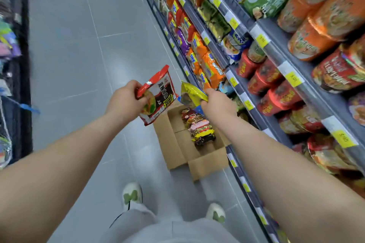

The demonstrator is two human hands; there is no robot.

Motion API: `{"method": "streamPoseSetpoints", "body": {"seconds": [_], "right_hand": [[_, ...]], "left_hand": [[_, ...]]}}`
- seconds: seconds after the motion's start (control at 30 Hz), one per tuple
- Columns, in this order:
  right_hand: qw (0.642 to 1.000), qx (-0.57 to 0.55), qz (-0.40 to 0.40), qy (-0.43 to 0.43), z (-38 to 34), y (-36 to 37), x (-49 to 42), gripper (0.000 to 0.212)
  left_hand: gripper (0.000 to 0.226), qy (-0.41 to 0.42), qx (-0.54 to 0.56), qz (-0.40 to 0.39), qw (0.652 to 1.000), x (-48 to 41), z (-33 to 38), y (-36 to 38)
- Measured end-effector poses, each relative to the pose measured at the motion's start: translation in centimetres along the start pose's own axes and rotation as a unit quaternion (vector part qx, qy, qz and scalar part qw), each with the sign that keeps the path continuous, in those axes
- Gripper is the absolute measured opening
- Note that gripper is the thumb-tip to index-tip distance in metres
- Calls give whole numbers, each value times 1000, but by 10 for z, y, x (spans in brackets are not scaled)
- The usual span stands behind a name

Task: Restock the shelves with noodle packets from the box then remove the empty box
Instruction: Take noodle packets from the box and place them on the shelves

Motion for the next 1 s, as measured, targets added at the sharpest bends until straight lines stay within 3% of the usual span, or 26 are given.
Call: {"method": "streamPoseSetpoints", "body": {"seconds": [0.13, 0.33, 0.77, 1.0], "right_hand": [[999, -1, 39, 2, -70, -8, -14, 32], [997, -5, 81, 18, -110, -29, -46, 35], [974, -7, 208, 85, -118, -135, -256, 34], [948, -19, 287, 132, -107, -202, -334, 35]], "left_hand": [[18, 29, -1, 7, 1000, -32, -25, -55], [14, 55, 33, -19, 998, -83, -22, -87], [18, 146, 19, -19, 989, -318, 111, -125], [25, 253, 61, -19, 965, -417, 206, -147]]}}
Point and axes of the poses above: each hand's wrist, its own x-axis away from the middle knuckle, its own y-axis out of the palm, z = x × y, the point moved 8 cm from there along -x, towards the middle knuckle, and after that the axes turned 7 degrees about -y, right-handed, at the moved point
